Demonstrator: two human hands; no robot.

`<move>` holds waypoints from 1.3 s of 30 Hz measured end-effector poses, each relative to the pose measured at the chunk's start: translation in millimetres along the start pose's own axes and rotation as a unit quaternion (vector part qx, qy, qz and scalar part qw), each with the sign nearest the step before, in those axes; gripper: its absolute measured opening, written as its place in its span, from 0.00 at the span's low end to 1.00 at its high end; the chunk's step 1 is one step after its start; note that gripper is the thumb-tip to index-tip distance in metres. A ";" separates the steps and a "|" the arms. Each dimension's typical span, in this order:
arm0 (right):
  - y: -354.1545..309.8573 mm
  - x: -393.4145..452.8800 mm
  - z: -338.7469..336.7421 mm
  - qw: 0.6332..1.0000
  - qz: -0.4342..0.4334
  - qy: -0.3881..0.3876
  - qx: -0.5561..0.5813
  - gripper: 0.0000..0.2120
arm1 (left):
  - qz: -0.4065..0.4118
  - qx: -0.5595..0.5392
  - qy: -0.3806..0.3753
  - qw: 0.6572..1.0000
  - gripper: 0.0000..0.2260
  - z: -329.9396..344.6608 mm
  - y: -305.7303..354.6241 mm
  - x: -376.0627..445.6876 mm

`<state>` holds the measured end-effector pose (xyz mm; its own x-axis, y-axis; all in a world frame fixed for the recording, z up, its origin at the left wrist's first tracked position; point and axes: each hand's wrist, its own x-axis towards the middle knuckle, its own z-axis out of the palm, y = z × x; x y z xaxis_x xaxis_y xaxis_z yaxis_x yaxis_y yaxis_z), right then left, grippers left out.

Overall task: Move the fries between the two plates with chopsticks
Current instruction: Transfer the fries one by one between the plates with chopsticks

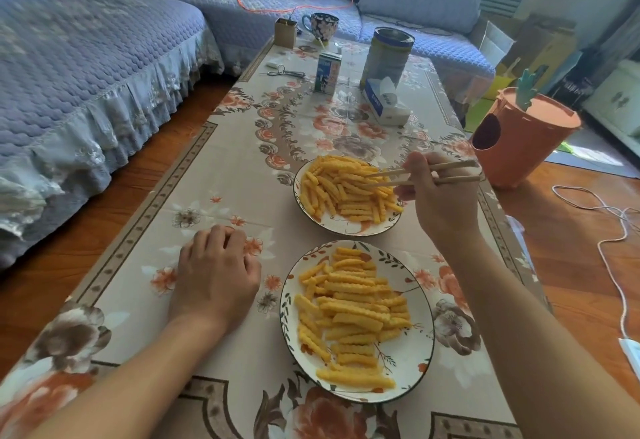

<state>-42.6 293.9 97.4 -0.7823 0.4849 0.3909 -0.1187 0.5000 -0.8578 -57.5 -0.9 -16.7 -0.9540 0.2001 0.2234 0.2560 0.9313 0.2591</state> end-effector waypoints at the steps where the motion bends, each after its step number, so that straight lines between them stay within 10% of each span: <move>1: -1.6 1.1 0.5 1.000 0.011 0.004 0.007 0.13 | 0.000 0.000 -0.001 1.000 0.16 -0.1 0.1 0.6; 39: -7.5 -27.9 -8.7 0.992 0.101 -0.045 0.055 0.19 | 0.001 -0.006 0.005 1.000 0.16 -5.0 2.7 -1.0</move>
<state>-14.6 282.9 95.8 -0.8480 0.4985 0.1803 -0.0158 0.3163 -0.9485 -55.1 -0.1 -11.5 -0.9519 0.1993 0.2327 0.2602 0.9269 0.2705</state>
